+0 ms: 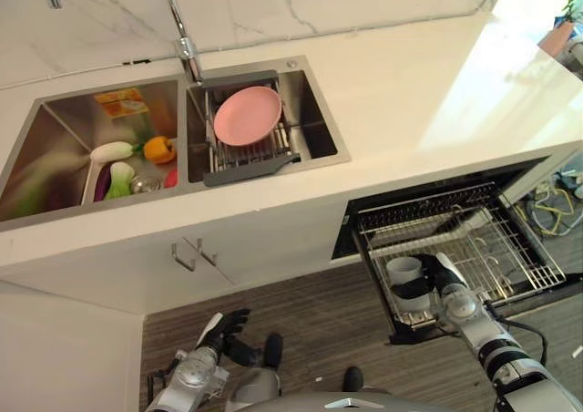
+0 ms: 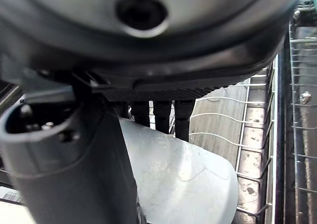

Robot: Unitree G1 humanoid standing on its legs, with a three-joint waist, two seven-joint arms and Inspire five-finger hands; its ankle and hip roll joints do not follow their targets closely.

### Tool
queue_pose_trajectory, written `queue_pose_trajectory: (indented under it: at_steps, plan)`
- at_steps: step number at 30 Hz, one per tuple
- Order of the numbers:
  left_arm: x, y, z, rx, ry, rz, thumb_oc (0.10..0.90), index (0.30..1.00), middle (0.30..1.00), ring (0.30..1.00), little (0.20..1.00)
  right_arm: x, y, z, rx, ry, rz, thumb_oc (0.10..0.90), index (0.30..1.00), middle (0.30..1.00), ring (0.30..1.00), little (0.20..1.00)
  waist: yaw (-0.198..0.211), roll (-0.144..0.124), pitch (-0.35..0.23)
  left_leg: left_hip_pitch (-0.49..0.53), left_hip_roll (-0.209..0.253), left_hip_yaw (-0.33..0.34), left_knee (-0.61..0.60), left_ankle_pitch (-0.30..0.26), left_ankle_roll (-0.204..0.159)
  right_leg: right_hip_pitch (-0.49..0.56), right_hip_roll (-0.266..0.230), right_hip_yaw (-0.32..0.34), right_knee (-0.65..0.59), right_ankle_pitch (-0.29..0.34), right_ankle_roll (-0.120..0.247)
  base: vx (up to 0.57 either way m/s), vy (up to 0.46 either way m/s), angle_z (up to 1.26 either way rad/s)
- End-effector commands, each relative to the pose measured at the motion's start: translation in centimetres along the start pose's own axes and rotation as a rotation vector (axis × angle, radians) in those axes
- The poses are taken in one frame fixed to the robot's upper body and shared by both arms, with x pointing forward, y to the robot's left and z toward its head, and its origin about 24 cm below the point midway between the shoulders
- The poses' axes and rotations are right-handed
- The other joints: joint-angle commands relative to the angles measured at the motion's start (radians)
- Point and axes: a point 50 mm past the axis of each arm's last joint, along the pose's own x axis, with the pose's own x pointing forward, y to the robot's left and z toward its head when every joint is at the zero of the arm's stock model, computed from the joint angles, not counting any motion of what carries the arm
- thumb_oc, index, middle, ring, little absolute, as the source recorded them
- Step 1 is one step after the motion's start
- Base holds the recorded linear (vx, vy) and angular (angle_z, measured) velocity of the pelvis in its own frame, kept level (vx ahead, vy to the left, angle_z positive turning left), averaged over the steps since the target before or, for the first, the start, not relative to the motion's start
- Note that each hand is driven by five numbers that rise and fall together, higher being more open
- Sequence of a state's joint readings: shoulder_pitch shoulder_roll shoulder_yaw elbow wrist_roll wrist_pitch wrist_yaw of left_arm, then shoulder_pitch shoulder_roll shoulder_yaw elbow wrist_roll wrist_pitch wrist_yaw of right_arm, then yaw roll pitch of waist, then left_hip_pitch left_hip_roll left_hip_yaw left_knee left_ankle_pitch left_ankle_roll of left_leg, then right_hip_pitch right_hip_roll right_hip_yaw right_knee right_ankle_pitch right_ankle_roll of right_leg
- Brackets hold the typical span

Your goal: Place the dishes in the dishwasher.

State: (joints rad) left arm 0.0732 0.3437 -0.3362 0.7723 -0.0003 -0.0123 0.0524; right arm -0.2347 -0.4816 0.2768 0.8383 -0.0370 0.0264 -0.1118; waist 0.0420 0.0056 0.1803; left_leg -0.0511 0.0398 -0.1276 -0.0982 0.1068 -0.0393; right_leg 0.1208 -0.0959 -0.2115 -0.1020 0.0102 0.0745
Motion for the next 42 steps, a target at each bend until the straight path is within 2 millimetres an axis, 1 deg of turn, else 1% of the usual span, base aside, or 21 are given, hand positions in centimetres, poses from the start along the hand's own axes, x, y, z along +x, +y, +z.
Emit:
queue_pose_trajectory:
  at_steps: [1,4,5,10,14,15,19,21,22,24,28,30,31,32,33,34,36,37,38,41,42]
  plan:
    - [1.1,1.9,2.0,0.062,-0.045,0.103,0.800,0.900,0.900,0.900,0.900,0.9,-6.3,5.7,0.017,-0.198,-0.193,0.800,0.900,0.900,0.900,0.900,0.003,-0.023,-0.016,0.089,0.053,0.082,0.011,-0.086,-0.109,0.031,-0.015,0.023,0.015,-0.117,0.054,0.00,0.000,0.00]
    - [0.9,1.8,-0.2,0.041,0.051,0.127,0.800,0.900,0.900,0.900,0.900,-0.2,-7.9,8.2,0.015,-0.338,-0.233,0.800,0.900,0.900,0.900,0.900,-0.001,-0.023,-0.019,0.091,0.056,0.091,0.011,-0.085,-0.111,0.030,-0.013,0.024,0.015,-0.117,0.054,0.00,0.000,0.00]
    - [0.7,1.6,-2.0,0.026,0.136,0.139,0.800,0.900,0.900,0.900,0.900,-1.3,-8.7,9.4,0.035,-0.432,-0.244,0.800,0.900,0.900,0.900,0.900,-0.007,-0.025,-0.021,0.092,0.056,0.098,0.011,-0.085,-0.112,0.030,-0.012,0.026,0.015,-0.116,0.054,0.00,-0.004,-0.04]
    - [0.2,1.1,-4.2,0.029,0.252,0.140,0.800,0.900,0.900,0.900,0.900,-3.5,-9.5,10.7,0.081,-0.570,-0.236,0.800,0.900,0.900,0.900,0.900,-0.022,-0.024,-0.026,0.099,0.062,0.114,0.011,-0.087,-0.114,0.033,-0.009,0.030,0.015,-0.118,0.054,0.00,-0.010,-0.06]
    - [0.1,1.4,-4.7,0.060,0.283,0.153,0.800,0.900,0.900,0.900,0.900,-6.0,-10.2,12.4,0.086,-0.718,-0.243,0.800,0.900,0.900,0.900,0.900,-0.031,-0.020,-0.028,0.109,0.069,0.128,0.011,-0.091,-0.113,0.034,-0.007,0.040,0.015,-0.118,0.053,0.00,-0.014,-0.12]
    - [-0.1,1.6,-5.2,0.062,0.299,0.167,0.800,0.900,0.900,0.900,0.900,-8.2,-10.8,13.2,0.128,-0.829,-0.263,0.800,0.900,0.900,0.900,0.900,-0.039,-0.016,-0.030,0.112,0.070,0.134,0.011,-0.092,-0.113,0.034,-0.006,0.043,0.015,-0.121,0.053,0.01,-0.015,-0.13]
    - [-0.4,1.6,-5.8,0.041,0.325,0.188,0.800,0.900,0.900,0.900,0.900,-11.3,-11.6,14.0,0.204,-0.984,-0.256,0.800,0.900,0.900,0.900,0.900,-0.048,-0.010,-0.032,0.115,0.073,0.139,0.011,-0.091,-0.118,0.037,-0.005,0.038,0.015,-0.123,0.052,0.01,-0.021,-0.10]
    - [-0.7,1.6,-6.3,-0.002,0.344,0.209,0.800,0.900,0.900,0.900,0.900,-14.3,-12.5,14.5,0.350,-1.145,-0.267,0.800,0.900,0.900,0.900,0.900,-0.057,-0.003,-0.034,0.111,0.076,0.136,0.011,-0.088,-0.125,0.037,-0.004,0.030,0.015,-0.129,0.050,0.02,-0.046,-0.04]
    - [-0.9,1.3,-6.7,-0.039,0.365,0.231,0.800,0.900,0.900,0.900,0.900,-15.5,-13.0,14.3,0.528,-1.235,-0.318,0.800,0.900,0.900,0.900,0.900,-0.060,0.003,-0.033,0.107,0.079,0.132,0.011,-0.084,-0.130,0.039,-0.003,0.020,0.015,-0.132,0.048,0.02,-0.060,0.00]
    - [-1.0,1.1,-6.9,-0.098,0.371,0.260,0.800,0.900,0.900,0.900,0.900,-16.7,-13.2,14.6,0.701,-1.354,-0.342,0.800,0.900,0.900,0.900,0.900,-0.056,0.013,-0.033,0.104,0.080,0.127,0.011,-0.082,-0.134,0.040,-0.002,0.013,0.015,-0.136,0.045,0.02,-0.059,0.02]
    - [-0.9,1.4,-6.1,-0.163,0.319,0.312,0.800,0.900,0.900,0.900,0.900,-17.4,-12.2,16.6,0.882,-1.503,-0.222,0.800,0.900,0.900,0.900,0.900,-0.026,0.027,-0.014,0.097,0.079,0.117,0.030,-0.055,-0.135,0.049,-0.007,0.002,0.015,-0.146,0.035,0.00,-0.049,0.11]
    - [-0.7,1.7,-5.5,-0.178,0.288,0.326,0.800,0.900,0.900,0.900,0.900,-17.7,-12.2,17.3,0.870,-1.532,-0.202,0.800,0.900,0.900,0.900,0.900,-0.016,0.019,0.007,0.036,0.064,0.108,0.126,-0.068,-0.136,0.050,-0.022,0.000,0.015,-0.145,0.031,-0.11,-0.051,0.25]
    - [-0.2,1.9,-4.0,-0.221,0.225,0.346,0.800,0.900,0.900,0.900,0.900,-18.1,-12.4,18.1,0.817,-1.560,-0.221,0.800,0.900,0.900,0.900,0.900,0.005,0.014,0.035,-0.071,0.037,0.121,0.251,-0.056,-0.154,0.055,-0.043,-0.025,0.015,-0.152,0.024,-0.09,-0.048,0.58]
    - [0.0,1.7,-3.5,-0.233,0.207,0.346,0.800,0.900,0.900,0.900,0.900,-18.4,-12.5,18.4,0.792,-1.570,-0.230,0.800,0.900,0.900,0.900,0.900,0.005,0.013,0.038,-0.098,0.047,0.169,0.260,-0.037,-0.152,0.065,-0.048,-0.044,0.015,-0.156,0.028,-0.08,-0.051,0.56]
    - [0.0,1.7,-3.5,-0.233,0.207,0.346,0.800,0.900,0.900,0.900,0.900,-18.4,-12.5,18.4,0.792,-1.570,-0.230,0.800,0.900,0.900,0.900,0.900,0.005,0.013,0.038,-0.098,0.047,0.169,0.260,-0.037,-0.152,0.065,-0.048,-0.044,0.015,-0.156,0.028,0.04,0.007,1.29]
    - [0.3,0.9,-3.0,-0.227,0.205,0.324,0.800,0.900,0.900,0.900,0.900,-18.9,-13.0,18.9,0.744,-1.589,-0.308,0.800,0.900,0.900,0.900,0.900,-0.003,0.013,0.017,-0.132,0.073,0.336,0.208,-0.012,-0.112,0.069,-0.054,-0.071,0.015,-0.162,0.040,0.05,0.017,1.01]
    - [0.3,0.9,-3.0,-0.227,0.205,0.324,0.800,0.900,0.900,0.900,0.900,-18.9,-13.0,18.9,0.744,-1.589,-0.308,0.800,0.900,0.900,0.900,0.900,-0.002,0.013,0.016,-0.131,0.073,0.338,0.207,-0.011,-0.112,0.068,-0.054,-0.069,0.015,-0.161,0.040,0.11,0.086,0.98]
    - [0.0,0.2,-3.7,-0.205,0.235,0.314,0.800,0.900,0.900,0.900,0.900,-18.4,-12.6,19.5,0.697,-1.564,-0.328,0.800,0.900,0.900,0.900,0.900,0.014,0.013,-0.022,-0.081,0.052,0.355,0.077,-0.012,-0.080,0.076,-0.065,-0.074,0.015,-0.160,0.065,0.18,0.155,0.76]
    - [0.0,0.2,-3.7,-0.206,0.235,0.314,0.800,0.900,0.900,0.900,0.900,-18.4,-12.6,19.6,0.697,-1.564,-0.328,0.800,0.900,0.900,0.900,0.900,0.014,0.013,-0.022,-0.081,0.052,0.355,0.076,-0.011,-0.080,0.076,-0.065,-0.074,0.015,-0.160,0.065,0.34,0.276,0.25]
    - [-0.2,-0.8,-4.6,-0.188,0.288,0.276,0.800,0.900,0.900,0.900,0.900,-18.2,-12.5,19.1,0.646,-1.529,-0.352,0.800,0.900,0.900,0.900,0.900,-0.005,0.000,-0.067,-0.031,0.012,0.342,0.011,-0.026,-0.056,0.081,-0.095,-0.094,0.015,-0.146,0.077,0.23,0.198,-0.02]
    - [0.1,-0.8,-4.1,-0.153,0.272,0.251,0.800,0.900,0.900,0.900,0.900,-17.8,-12.8,18.2,0.658,-1.487,-0.397,0.800,0.900,0.900,0.900,0.900,-0.016,-0.016,-0.070,0.003,-0.007,0.357,0.011,-0.063,-0.038,0.084,-0.136,-0.102,0.081,-0.121,0.090,0.16,0.183,0.26]
